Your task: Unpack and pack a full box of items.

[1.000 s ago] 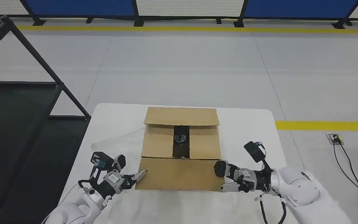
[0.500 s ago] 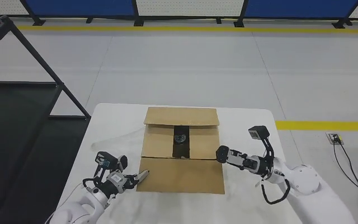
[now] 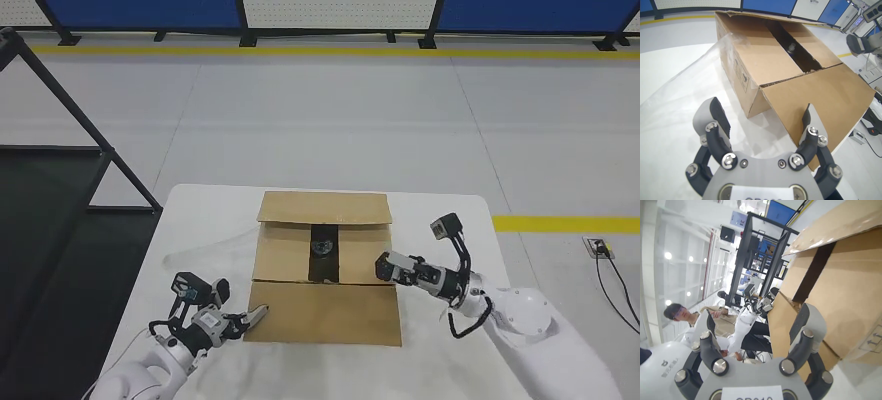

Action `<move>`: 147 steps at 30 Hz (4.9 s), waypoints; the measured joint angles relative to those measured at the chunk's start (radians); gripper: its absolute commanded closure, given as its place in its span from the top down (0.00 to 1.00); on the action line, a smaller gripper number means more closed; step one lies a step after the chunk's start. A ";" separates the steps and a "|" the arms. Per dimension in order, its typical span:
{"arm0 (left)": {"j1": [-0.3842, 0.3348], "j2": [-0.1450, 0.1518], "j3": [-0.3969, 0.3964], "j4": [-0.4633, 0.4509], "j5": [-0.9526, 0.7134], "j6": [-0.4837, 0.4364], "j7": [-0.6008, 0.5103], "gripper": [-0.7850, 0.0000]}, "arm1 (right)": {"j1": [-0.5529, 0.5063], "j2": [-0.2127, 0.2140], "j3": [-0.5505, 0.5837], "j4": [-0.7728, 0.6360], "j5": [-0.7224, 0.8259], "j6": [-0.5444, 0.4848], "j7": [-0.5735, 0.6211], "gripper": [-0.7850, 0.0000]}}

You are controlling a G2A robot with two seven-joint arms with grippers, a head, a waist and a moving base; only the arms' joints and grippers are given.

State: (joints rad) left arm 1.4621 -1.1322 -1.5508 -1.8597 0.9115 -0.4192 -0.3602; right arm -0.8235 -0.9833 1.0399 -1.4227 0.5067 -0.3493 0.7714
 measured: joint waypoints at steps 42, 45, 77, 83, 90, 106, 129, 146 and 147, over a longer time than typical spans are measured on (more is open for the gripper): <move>0.006 0.005 0.025 0.021 -0.028 0.004 0.022 1.00 | 0.318 -0.185 -0.203 0.325 -0.078 0.005 -0.382 1.00; 0.008 0.005 0.029 0.016 -0.026 0.007 0.027 1.00 | 0.313 -0.191 -0.203 0.317 -0.103 0.015 -0.425 1.00; 0.075 0.013 0.006 -0.004 -0.009 0.001 0.099 1.00 | 0.667 -0.485 -0.411 0.880 -0.245 0.161 -0.668 1.00; 0.072 0.013 0.010 0.000 -0.010 0.005 0.103 1.00 | 0.700 -0.529 -0.423 0.954 -0.257 0.193 -0.615 1.00; 0.077 0.013 0.008 0.006 -0.016 0.010 0.121 1.00 | 0.725 -0.572 -0.431 1.025 -0.279 0.224 -0.580 1.00; 0.090 0.016 -0.001 -0.005 -0.023 -0.006 0.132 1.00 | 0.754 -0.625 -0.408 1.133 -0.292 0.175 -0.414 1.00; 0.093 0.024 -0.071 0.023 -0.135 -0.031 0.132 1.00 | 0.737 -0.614 -0.298 1.149 -0.237 -0.044 -0.306 1.00; -0.041 0.008 0.020 0.129 -0.020 0.247 0.136 1.00 | 0.640 -0.524 -0.124 0.990 -0.058 -0.267 0.068 1.00; -0.049 0.007 0.027 0.136 -0.015 0.249 0.134 1.00 | 0.631 -0.517 -0.115 0.972 -0.055 -0.267 0.095 1.00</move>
State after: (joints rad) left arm 1.4134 -1.1252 -1.5234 -1.7234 0.8970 -0.1702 -0.2266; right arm -0.1924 -1.4998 0.9247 -0.4511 0.4521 -0.6165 0.8660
